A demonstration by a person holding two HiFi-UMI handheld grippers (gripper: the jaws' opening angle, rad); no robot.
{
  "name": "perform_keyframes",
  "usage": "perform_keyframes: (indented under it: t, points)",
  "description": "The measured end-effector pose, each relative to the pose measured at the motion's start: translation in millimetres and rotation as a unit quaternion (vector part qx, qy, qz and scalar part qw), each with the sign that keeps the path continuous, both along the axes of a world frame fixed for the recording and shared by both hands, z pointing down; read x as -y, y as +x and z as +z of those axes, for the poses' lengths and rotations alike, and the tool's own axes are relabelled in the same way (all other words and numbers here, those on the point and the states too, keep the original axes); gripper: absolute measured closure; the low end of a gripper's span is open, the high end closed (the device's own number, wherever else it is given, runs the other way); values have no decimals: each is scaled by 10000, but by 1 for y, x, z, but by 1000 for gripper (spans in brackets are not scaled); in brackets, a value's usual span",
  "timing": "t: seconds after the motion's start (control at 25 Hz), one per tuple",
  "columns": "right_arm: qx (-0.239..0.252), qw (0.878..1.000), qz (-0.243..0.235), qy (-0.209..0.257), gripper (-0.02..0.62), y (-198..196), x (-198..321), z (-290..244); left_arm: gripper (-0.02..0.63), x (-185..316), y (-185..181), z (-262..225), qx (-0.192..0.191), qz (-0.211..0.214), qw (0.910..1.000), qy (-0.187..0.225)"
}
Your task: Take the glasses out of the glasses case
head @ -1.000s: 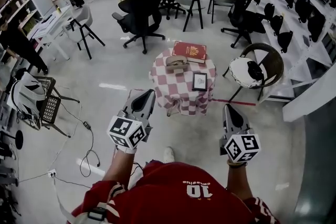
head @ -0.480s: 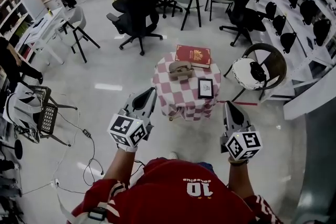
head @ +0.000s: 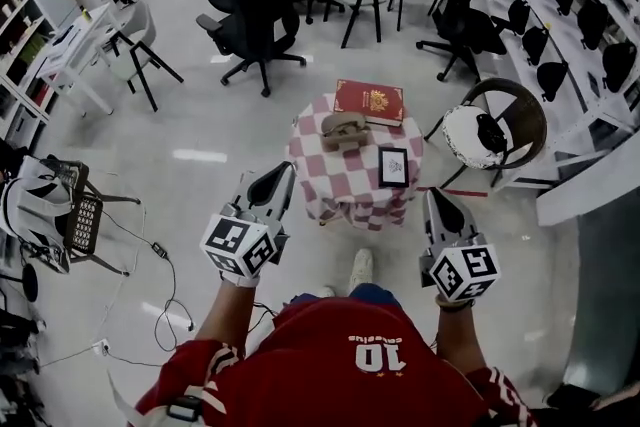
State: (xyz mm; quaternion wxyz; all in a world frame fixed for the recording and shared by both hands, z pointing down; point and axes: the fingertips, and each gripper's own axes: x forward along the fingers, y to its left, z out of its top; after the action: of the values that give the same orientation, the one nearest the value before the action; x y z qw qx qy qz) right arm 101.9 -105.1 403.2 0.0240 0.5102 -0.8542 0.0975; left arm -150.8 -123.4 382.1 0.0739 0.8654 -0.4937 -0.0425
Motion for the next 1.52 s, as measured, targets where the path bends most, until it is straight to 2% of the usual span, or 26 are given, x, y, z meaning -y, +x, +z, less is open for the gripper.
perform_keyframes:
  t: [0.28, 0.72, 1.08, 1.24, 1.52]
  points:
    - [75, 9995, -301, 69, 578, -10, 52, 1, 598, 37, 3, -1, -12, -194, 9998, 52]
    - [119, 9973, -649, 330, 578, -9, 150, -3, 598, 116, 9, -6, 205, -462, 9987, 113]
    - [229, 9946, -968, 280, 575, -19, 169, 12, 598, 138, 7, -2, 307, -524, 9981, 53]
    - [198, 9936, -1094, 190, 507, -24, 171, 19, 598, 143, 8, 2, 335, -501, 9982, -1]
    - [-88, 9918, -1273, -22, 497, -29, 183, 47, 598, 150, 15, 12, 336, -415, 9985, -89]
